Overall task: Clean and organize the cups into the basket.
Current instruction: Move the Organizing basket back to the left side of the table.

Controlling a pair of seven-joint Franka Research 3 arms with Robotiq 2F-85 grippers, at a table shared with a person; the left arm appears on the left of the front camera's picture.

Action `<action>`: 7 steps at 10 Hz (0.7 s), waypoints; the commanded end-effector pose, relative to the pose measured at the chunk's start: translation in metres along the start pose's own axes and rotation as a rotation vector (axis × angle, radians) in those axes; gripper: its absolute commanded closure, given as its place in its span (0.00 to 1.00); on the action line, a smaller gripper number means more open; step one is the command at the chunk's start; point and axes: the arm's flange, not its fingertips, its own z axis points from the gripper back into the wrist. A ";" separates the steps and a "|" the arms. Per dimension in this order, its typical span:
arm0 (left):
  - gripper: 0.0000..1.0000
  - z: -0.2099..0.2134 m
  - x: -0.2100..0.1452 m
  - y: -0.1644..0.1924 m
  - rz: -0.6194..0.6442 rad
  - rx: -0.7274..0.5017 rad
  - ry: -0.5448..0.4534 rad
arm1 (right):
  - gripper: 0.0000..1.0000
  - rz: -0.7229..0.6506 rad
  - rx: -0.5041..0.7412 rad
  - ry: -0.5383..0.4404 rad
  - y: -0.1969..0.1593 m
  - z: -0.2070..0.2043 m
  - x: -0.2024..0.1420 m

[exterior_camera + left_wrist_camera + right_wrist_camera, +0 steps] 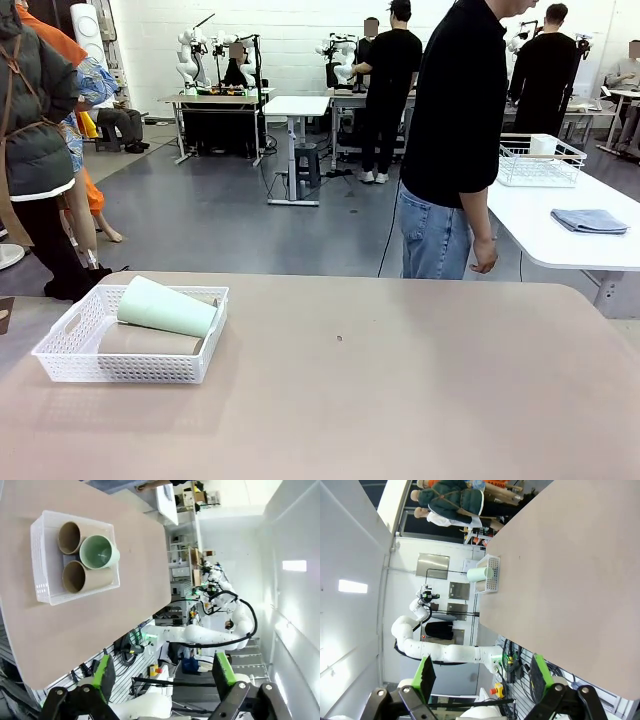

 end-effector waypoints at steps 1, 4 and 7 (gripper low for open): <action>0.00 0.022 0.013 -0.004 -0.039 -0.032 0.025 | 0.00 0.002 -0.004 0.008 0.002 0.001 -0.003; 0.00 0.016 0.016 0.001 -0.030 -0.028 0.042 | 0.00 0.002 -0.004 0.008 0.002 0.001 -0.003; 0.00 0.001 0.010 -0.005 -0.041 -0.019 0.053 | 0.00 0.002 -0.004 0.008 0.002 0.001 -0.003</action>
